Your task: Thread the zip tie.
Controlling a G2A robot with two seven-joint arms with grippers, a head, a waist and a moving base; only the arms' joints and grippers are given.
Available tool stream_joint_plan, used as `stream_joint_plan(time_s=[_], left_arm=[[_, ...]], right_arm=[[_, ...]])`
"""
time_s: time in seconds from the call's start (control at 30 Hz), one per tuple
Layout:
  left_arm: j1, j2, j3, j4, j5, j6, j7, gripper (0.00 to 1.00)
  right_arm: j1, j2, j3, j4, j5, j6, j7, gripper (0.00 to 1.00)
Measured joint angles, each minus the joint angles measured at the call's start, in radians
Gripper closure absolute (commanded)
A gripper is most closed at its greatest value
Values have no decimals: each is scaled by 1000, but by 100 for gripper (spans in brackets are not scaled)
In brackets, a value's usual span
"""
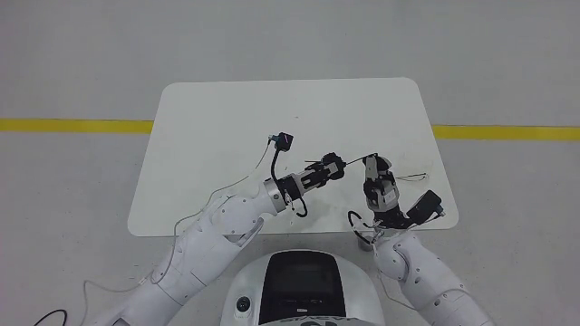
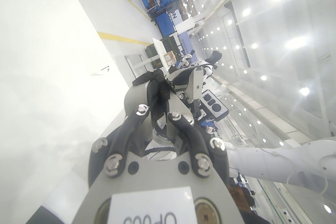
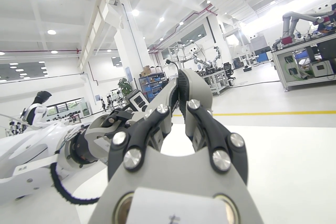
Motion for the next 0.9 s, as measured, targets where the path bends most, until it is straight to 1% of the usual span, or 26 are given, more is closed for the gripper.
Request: stream_joint_plan(time_s=[0.9], left_arm=[[0, 0, 0, 0, 0, 0, 0, 100]], right_arm=[[11, -1, -5, 12, 10, 0, 15, 100]])
